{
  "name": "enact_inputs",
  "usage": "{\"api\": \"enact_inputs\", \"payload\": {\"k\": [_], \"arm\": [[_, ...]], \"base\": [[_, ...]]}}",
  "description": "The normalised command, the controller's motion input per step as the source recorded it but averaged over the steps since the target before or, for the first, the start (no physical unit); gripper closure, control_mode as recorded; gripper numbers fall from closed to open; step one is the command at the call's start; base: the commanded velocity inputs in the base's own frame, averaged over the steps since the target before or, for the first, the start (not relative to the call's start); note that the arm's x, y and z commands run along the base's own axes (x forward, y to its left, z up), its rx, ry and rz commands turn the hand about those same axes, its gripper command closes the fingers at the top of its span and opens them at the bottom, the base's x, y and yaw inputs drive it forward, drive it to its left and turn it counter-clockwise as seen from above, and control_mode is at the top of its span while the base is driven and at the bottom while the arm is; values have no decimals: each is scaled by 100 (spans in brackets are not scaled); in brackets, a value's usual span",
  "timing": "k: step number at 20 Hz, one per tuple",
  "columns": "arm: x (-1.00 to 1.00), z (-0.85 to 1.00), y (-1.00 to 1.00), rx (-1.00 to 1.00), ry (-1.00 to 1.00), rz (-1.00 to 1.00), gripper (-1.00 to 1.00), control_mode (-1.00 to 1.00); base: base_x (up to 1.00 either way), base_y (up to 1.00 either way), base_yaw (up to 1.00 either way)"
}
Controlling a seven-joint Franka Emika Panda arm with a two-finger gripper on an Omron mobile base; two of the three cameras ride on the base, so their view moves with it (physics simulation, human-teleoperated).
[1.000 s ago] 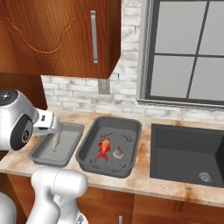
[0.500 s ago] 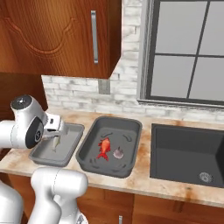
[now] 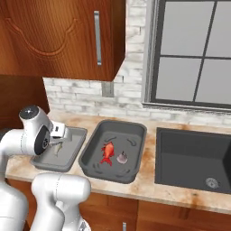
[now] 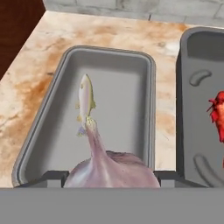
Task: Place one garlic and one fish in each tupperware on the nearby counter, to pack two identical lunches.
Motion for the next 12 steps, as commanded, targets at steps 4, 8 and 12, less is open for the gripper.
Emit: {"api": "enact_inputs", "payload": {"k": [4,8,12], "arm": [[43,-39,11,0,0,0,100,-100],[38,-34,5,0,2,0,100,-100],[36,-32,6,0,3,0,100,-100]], "base": [[0,0,0],[0,0,0],[0,0,0]]}}
